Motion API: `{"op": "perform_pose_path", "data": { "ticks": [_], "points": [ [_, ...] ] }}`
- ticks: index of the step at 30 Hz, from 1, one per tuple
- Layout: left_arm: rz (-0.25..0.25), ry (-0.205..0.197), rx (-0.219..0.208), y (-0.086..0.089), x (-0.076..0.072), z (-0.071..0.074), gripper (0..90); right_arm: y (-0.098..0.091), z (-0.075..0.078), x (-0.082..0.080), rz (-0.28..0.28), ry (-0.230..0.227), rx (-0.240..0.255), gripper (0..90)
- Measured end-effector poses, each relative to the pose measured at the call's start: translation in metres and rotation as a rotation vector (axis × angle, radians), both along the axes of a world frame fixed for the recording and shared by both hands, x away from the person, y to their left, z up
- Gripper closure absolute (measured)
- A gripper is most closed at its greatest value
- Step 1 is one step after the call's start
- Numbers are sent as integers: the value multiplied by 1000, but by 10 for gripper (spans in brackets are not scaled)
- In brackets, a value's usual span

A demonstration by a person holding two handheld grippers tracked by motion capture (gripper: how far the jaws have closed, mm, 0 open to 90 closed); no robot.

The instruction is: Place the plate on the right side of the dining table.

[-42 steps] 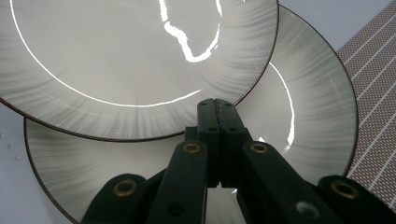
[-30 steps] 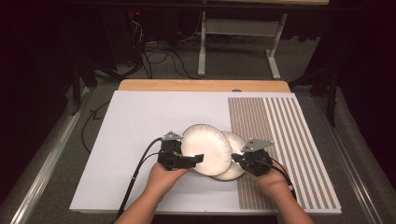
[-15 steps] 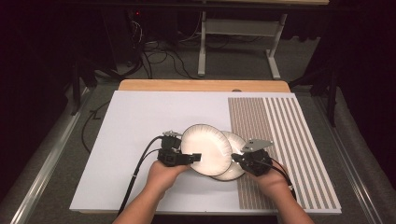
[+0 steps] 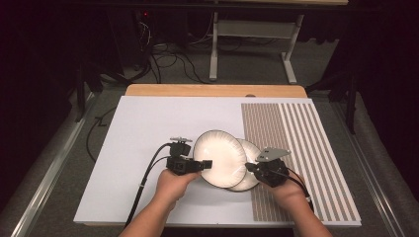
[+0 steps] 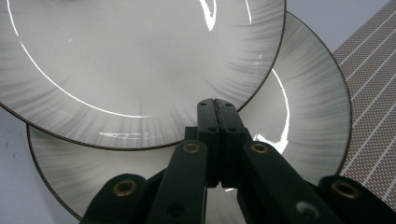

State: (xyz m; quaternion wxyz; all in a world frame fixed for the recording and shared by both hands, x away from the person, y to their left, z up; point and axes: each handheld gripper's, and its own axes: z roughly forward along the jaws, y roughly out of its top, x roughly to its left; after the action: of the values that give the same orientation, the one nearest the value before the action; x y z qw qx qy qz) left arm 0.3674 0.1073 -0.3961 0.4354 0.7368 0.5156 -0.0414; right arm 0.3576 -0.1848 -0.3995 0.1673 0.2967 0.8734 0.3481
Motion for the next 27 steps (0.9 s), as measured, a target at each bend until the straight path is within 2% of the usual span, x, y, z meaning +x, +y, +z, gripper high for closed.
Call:
{"op": "perform_pose_path", "data": {
  "ticks": [4,11,21,27],
  "points": [
    [5,-12,-7,-1,-1,0,620,-5,4,-1,-13,-13,27,900],
    [19,-44,-33,-1,-5,3,664,-16,11,-3,-51,-38,68,810],
    [29,-119,-83,-1,-13,7,719,-32,19,-5,-90,-75,133,702],
    [30,-169,-87,-2,-17,10,745,-41,24,-9,-119,-102,150,656]
  ]
}}
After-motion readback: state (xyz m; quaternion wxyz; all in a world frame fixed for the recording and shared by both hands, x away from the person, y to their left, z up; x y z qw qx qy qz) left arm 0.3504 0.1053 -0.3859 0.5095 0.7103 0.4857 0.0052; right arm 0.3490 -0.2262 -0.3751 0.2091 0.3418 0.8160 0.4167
